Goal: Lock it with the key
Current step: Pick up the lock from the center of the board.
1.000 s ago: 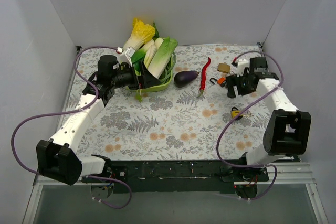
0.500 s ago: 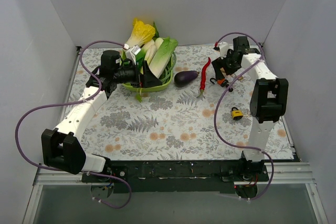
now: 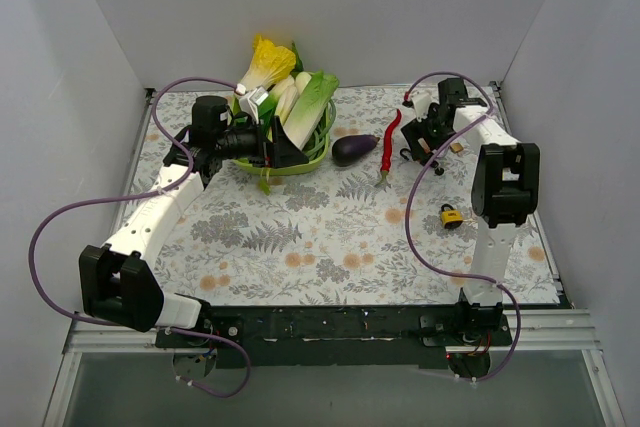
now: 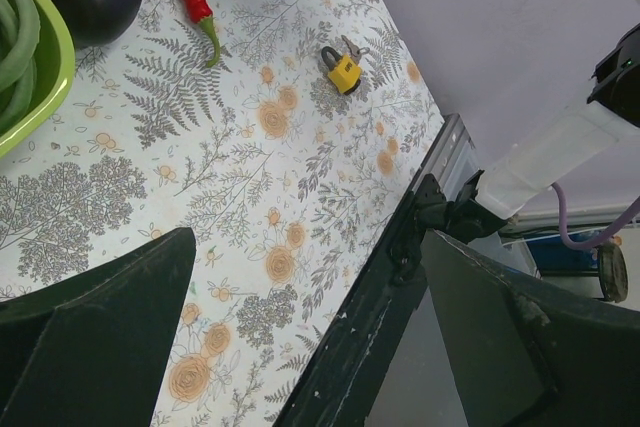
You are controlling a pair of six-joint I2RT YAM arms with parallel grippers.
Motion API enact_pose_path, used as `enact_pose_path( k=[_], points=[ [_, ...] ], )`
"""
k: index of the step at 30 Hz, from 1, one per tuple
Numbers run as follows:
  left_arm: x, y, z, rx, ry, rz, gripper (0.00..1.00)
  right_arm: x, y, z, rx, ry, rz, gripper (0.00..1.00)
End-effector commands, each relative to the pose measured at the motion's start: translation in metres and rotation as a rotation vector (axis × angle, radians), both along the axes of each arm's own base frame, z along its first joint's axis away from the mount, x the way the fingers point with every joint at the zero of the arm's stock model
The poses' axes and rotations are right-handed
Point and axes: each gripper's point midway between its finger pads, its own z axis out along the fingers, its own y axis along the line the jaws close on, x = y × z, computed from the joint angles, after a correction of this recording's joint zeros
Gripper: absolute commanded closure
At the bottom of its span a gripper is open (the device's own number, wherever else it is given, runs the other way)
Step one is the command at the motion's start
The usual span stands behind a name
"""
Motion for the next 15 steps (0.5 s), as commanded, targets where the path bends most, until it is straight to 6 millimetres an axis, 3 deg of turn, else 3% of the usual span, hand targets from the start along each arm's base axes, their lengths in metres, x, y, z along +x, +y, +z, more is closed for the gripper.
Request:
enact_pose_path(
  k=[1, 6, 15],
  points=[
    [0.001, 0.001, 0.006, -0.008, -0.032, -0.008, 0.02, 0.011, -0.006, -0.017, -0.045, -0.022, 0.022, 0.10],
    [0.000, 0.001, 0.007, -0.010, -0.034, -0.010, 0.02, 0.009, -0.008, -0.029, -0.054, 0.002, 0.026, 0.15],
    [-0.002, 0.002, 0.009, -0.011, -0.045, -0.012, 0.02, -0.002, -0.008, -0.045, -0.055, 0.032, 0.027, 0.37]
  ],
)
